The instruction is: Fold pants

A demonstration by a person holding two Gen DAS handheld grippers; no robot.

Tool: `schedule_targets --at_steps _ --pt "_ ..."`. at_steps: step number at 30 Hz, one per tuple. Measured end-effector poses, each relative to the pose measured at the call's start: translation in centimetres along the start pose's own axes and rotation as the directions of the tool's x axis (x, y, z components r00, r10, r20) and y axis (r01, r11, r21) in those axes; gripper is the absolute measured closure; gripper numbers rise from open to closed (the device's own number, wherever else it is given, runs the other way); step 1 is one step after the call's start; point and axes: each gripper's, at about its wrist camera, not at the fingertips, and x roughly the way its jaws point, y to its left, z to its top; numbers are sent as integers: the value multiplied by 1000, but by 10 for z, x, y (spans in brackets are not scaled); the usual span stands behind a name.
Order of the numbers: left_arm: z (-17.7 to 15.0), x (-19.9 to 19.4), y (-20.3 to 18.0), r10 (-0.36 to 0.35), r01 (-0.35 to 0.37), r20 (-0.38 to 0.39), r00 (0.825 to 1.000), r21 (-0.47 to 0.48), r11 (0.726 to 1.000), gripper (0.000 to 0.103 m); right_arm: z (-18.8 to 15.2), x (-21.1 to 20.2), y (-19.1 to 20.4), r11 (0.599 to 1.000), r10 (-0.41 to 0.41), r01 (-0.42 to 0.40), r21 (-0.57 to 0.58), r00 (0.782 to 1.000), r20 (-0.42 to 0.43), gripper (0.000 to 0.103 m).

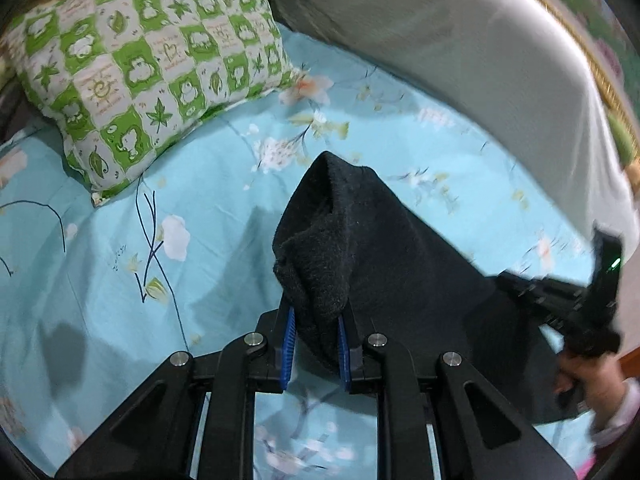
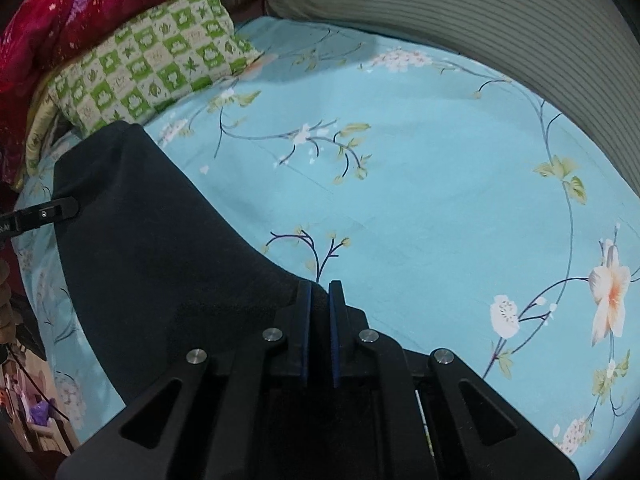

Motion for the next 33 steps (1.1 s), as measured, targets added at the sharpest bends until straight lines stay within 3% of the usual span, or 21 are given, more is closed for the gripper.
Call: schedule_targets --at_steps 5,8,13,15,18,25,28,33 --pt "-17 29 -5 124 -120 -35 992 108 987 84 -5 21 3 999 -37 36 -20 999 -38 94" --pt "-21 35 -11 195 -187 -32 980 170 968 77 -6 27 3 999 -48 48 -10 997 -56 92" --pt "-17 17 -15 248 -241 -16 969 183 953 59 -7 3 -18 991 -33 36 130 999 -28 70" --pt "-13 -1 -18 223 -223 19 975 172 960 52 -13 -16 -28 981 -15 13 196 1000 10 67" --pt "-8 -18 -27 165 -169 40 986 166 972 49 -29 -44 -43 961 -1 -16 277 998 60 65" --pt "-5 -15 -85 23 -20 -9 1000 251 968 42 -101 -101 -61 899 -20 -29 437 994 106 62" --pt "-7 -5 -114 -29 44 -54 998 301 953 40 -141 -122 -64 871 -57 -4 491 992 110 60" --pt "-19 13 -176 -93 139 -130 987 419 897 37 -193 -148 -74 806 -111 30 591 989 100 58"
